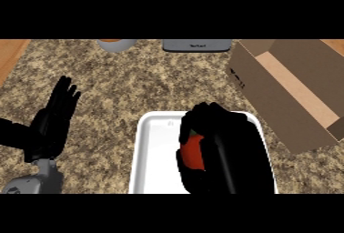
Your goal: Pick the bell pepper from the tray and place it in the cardboard box
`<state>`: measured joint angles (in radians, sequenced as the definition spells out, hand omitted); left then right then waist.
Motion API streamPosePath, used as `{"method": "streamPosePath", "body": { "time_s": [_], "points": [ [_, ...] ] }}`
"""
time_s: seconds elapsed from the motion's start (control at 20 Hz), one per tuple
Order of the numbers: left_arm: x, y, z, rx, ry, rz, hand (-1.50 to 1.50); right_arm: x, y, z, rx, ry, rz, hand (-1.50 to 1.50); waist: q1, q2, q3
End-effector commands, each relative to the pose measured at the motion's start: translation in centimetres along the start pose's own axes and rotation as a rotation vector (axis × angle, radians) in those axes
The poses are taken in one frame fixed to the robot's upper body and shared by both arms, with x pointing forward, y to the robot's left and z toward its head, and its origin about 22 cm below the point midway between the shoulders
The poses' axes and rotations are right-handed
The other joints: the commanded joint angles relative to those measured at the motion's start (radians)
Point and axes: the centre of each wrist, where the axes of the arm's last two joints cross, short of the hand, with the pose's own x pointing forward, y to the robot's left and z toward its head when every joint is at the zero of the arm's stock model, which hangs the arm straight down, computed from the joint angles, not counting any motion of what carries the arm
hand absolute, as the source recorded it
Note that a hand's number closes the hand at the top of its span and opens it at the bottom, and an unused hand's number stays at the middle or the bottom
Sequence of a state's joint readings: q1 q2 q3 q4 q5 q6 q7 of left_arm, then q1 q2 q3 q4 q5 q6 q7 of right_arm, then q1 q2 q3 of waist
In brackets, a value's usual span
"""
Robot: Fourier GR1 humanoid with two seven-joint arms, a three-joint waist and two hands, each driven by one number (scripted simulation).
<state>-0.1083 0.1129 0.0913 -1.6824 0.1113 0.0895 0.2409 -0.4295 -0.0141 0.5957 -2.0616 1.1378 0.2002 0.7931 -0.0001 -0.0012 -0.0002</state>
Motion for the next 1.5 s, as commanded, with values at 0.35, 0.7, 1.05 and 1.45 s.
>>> {"method": "streamPosePath", "body": {
  "time_s": [0.35,0.7,1.05,1.45],
  "points": [
    [0.5,0.1,-0.4,-0.015,0.001,-0.019,0.00,-7.3,-3.7,-7.3,-0.069,0.194,0.011,1.50,0.005,0.002,0.000],
    [0.1,-1.6,-0.5,-0.012,0.002,0.005,0.00,-13.9,-3.5,-10.4,-0.112,0.220,0.180,1.50,0.005,0.003,0.000],
    [0.1,-0.7,-1.2,-0.008,0.004,0.003,0.00,-21.3,-1.6,-12.5,-0.068,0.227,0.254,1.50,0.009,0.005,0.000],
    [-0.6,0.5,0.5,-0.038,0.006,0.009,0.00,-27.1,1.2,-11.5,0.365,0.417,0.533,-1.50,0.024,0.008,-0.001]
  ]
}}
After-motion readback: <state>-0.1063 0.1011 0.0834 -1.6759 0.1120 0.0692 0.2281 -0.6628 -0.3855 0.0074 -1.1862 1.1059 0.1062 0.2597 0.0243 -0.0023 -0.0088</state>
